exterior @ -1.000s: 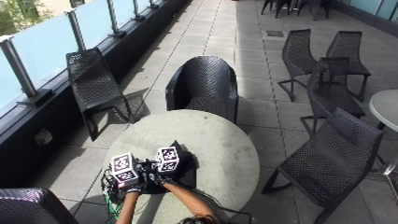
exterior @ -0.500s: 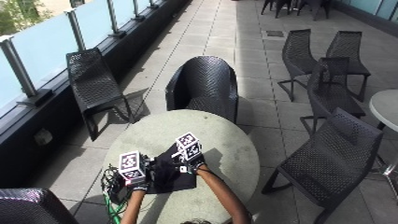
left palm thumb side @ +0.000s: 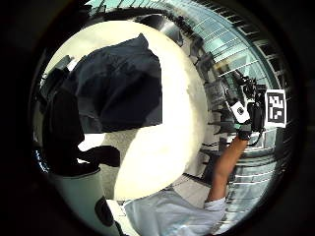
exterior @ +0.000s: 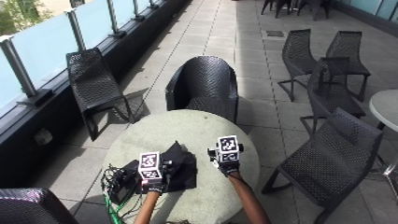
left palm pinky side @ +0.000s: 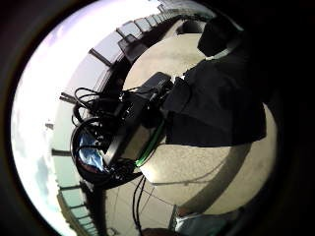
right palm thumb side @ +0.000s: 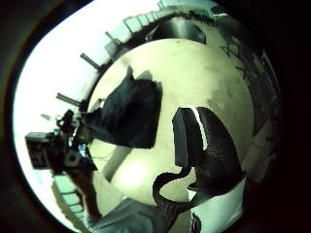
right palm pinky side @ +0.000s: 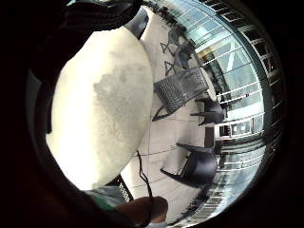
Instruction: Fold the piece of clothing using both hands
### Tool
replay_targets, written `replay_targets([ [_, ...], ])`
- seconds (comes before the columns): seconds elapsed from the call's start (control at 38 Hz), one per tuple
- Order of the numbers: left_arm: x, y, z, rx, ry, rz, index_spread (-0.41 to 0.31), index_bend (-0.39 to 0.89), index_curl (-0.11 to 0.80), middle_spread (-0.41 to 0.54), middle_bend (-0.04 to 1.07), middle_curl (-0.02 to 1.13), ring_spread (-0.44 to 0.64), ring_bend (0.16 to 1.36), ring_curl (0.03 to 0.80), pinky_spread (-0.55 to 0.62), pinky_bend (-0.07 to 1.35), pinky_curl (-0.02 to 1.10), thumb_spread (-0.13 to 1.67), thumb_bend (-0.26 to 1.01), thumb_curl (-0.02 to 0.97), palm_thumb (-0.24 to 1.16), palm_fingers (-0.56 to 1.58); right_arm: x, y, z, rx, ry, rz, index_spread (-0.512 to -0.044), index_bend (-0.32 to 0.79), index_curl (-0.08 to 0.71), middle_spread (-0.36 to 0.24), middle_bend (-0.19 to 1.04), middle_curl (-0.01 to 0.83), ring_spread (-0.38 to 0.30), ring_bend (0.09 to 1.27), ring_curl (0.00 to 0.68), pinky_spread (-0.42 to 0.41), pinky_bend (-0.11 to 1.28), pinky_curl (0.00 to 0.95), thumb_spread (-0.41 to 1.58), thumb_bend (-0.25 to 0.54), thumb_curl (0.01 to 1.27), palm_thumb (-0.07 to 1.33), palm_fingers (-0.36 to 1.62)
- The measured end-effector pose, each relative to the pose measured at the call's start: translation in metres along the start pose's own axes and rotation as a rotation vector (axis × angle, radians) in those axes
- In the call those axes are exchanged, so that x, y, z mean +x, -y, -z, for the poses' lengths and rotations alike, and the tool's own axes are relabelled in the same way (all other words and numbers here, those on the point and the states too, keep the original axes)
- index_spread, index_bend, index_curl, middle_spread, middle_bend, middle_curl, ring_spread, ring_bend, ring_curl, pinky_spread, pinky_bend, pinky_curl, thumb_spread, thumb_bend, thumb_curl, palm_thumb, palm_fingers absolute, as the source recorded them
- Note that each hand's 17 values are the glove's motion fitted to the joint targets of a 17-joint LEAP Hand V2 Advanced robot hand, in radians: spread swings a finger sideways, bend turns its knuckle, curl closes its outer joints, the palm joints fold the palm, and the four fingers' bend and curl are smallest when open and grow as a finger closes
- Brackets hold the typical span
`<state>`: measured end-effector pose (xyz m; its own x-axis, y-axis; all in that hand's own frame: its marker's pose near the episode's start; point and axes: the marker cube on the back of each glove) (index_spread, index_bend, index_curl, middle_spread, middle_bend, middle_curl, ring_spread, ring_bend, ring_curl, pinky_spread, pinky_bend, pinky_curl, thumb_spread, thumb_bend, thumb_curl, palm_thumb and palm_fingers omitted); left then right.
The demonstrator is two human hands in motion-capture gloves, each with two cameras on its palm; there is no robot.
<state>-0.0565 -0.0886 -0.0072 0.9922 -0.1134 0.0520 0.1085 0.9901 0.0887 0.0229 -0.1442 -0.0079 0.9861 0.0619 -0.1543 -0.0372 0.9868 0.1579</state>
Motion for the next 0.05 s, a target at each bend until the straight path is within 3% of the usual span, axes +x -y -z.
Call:
replay_targets([
  [0.05,0.0018,0.0007,-0.0034,-0.01,-0.006,-0.004,-0.041,0.14,0.314,0.025,0.17,0.33,0.2,0.58,0.322,0.28,0.44,0.4,1.53,0.11,0.407,0.59,0.41,0.002,-0.0026,-0.0006,-0.005,0.002,0.0,-0.361,0.16,0.288,-0.098,0.2,0.4,0.043,0.36,0.298,0.208,0.49,0.302,1.28,-0.009,0.36,0.61,0.4],
])
